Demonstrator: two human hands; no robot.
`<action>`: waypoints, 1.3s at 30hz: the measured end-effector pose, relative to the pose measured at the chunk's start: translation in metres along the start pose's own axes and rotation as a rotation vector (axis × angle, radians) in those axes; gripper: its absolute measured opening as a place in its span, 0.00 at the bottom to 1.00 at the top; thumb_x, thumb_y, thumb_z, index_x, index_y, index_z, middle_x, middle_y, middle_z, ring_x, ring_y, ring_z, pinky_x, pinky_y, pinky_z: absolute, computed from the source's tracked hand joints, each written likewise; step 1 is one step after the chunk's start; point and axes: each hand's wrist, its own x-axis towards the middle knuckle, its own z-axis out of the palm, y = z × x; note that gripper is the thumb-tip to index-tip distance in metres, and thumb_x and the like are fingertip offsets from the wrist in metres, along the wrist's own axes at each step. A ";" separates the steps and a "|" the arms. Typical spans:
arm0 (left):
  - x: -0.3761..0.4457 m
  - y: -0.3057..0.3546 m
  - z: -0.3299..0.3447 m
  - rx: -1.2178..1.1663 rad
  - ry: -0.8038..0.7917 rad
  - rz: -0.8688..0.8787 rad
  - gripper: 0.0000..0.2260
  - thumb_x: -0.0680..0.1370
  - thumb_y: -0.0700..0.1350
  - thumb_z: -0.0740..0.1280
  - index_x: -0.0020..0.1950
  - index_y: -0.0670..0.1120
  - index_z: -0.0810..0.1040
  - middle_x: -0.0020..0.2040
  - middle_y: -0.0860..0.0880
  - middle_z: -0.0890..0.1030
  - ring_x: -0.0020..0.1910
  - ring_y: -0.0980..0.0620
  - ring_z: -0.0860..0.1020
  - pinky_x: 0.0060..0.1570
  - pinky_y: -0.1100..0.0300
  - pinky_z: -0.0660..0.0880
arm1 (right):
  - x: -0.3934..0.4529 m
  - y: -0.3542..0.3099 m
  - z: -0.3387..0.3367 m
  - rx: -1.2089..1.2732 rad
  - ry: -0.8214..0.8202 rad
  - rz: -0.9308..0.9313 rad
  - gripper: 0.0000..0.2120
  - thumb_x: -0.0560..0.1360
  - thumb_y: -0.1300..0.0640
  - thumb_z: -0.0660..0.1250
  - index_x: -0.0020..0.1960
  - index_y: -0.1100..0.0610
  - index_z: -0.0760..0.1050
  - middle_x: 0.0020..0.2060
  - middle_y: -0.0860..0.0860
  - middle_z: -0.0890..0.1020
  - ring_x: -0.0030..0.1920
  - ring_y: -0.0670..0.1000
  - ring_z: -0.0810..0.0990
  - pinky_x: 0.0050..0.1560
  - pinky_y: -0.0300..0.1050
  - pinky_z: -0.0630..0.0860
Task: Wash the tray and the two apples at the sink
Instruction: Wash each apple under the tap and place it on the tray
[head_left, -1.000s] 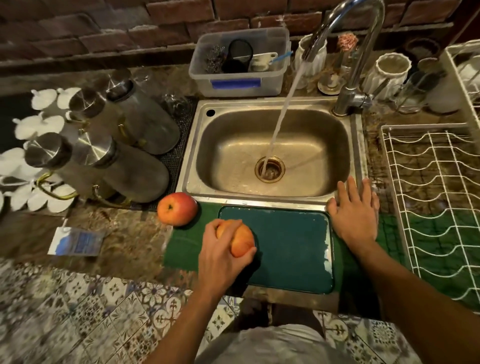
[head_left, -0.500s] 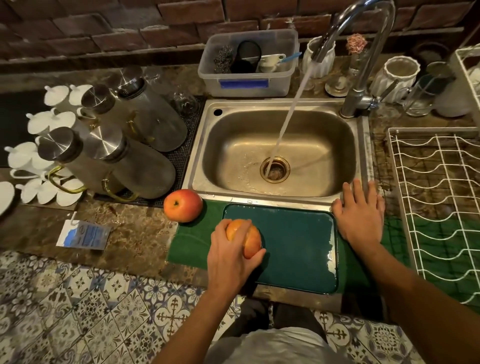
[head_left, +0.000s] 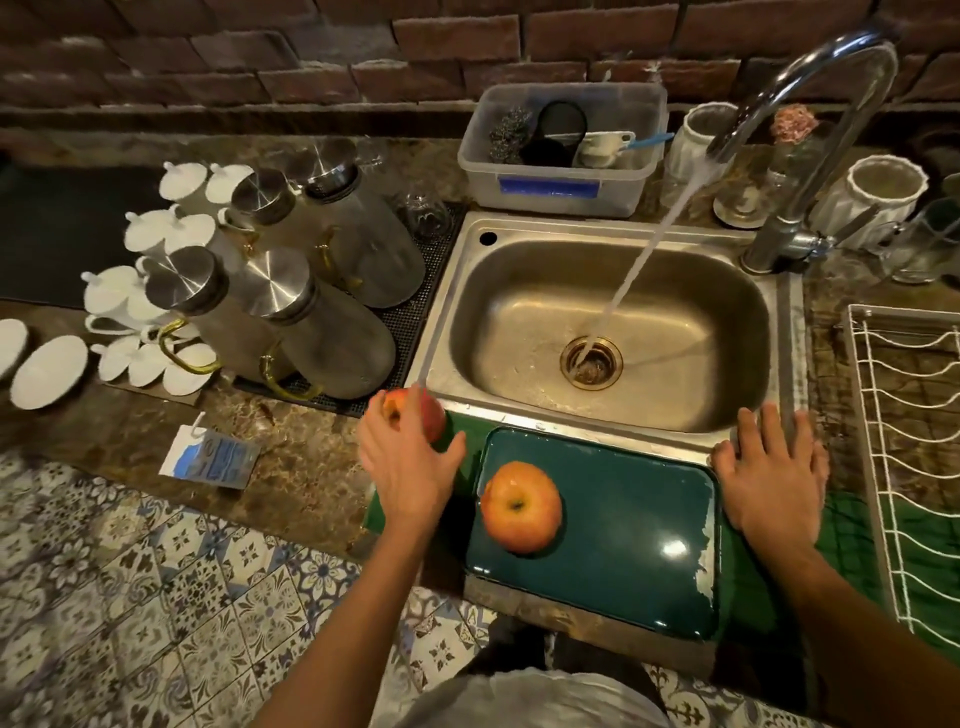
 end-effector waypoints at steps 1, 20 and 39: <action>0.007 -0.004 0.002 0.010 -0.016 -0.047 0.37 0.68 0.54 0.79 0.74 0.51 0.69 0.75 0.38 0.64 0.73 0.35 0.63 0.68 0.35 0.64 | -0.001 0.000 -0.001 -0.001 -0.001 -0.003 0.30 0.82 0.42 0.41 0.79 0.54 0.58 0.80 0.56 0.58 0.81 0.59 0.50 0.77 0.64 0.52; 0.055 0.020 0.010 -0.110 -0.074 -0.094 0.38 0.65 0.58 0.79 0.71 0.57 0.68 0.68 0.43 0.66 0.63 0.37 0.71 0.53 0.43 0.75 | 0.001 -0.007 -0.017 -0.022 -0.099 0.046 0.33 0.80 0.41 0.40 0.80 0.54 0.59 0.81 0.55 0.55 0.81 0.60 0.48 0.77 0.63 0.50; 0.105 0.241 0.087 -0.969 -0.700 -0.181 0.17 0.73 0.60 0.74 0.59 0.61 0.75 0.56 0.57 0.78 0.53 0.55 0.80 0.41 0.61 0.82 | 0.096 -0.082 -0.103 1.278 -0.127 0.213 0.21 0.81 0.52 0.65 0.72 0.39 0.68 0.68 0.43 0.73 0.63 0.40 0.76 0.57 0.36 0.74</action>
